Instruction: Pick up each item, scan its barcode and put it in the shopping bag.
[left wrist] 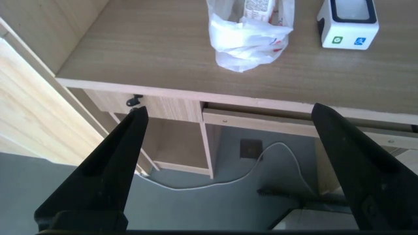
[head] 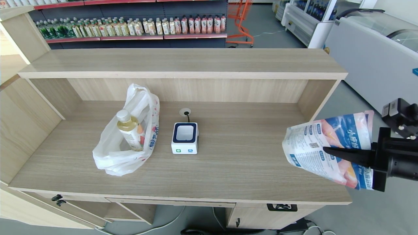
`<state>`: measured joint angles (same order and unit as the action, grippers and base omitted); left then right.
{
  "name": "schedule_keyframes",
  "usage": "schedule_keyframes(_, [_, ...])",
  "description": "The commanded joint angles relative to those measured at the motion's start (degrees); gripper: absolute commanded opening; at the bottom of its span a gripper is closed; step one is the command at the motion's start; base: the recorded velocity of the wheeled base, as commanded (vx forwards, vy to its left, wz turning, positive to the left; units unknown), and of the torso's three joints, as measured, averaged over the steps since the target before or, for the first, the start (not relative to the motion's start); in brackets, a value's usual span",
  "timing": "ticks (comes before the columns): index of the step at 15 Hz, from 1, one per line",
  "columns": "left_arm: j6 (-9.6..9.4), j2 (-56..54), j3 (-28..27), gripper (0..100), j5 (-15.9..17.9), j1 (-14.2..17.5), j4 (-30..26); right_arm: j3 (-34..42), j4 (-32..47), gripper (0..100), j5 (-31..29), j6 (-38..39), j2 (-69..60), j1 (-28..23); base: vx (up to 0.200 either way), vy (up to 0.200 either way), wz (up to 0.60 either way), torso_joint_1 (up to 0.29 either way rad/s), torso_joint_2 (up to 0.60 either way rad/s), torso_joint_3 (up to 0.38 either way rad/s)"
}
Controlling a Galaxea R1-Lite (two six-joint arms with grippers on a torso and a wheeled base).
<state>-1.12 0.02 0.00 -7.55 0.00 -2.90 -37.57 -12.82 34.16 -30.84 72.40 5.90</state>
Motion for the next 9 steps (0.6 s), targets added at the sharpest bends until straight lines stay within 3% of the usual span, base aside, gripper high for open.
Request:
schedule_keyframes(1, [-0.02, -0.02, 0.0, 100, -0.01, 0.0, 0.0, 1.89, 0.26, 0, -1.73, 0.17, -4.37, 0.08, 0.0, 0.0, 0.0, 0.0, 0.0, 0.0])
schedule_keyframes(8, [-0.2, -0.02, 0.0, 100, 0.08, 0.0, 0.0, 0.66, 0.26, 0, -1.37, 2.01, -5.25, 0.52, 0.0, 0.0, 0.0, 0.0, 0.0, 0.0])
schedule_keyframes(9, [-0.11, 0.06, 0.0, 100, 0.08, 0.0, 0.0, 0.66, 0.26, 0, -0.76, 2.45, -5.34, 0.78, 0.0, 0.2, 0.0, -0.002, 0.0, 0.007])
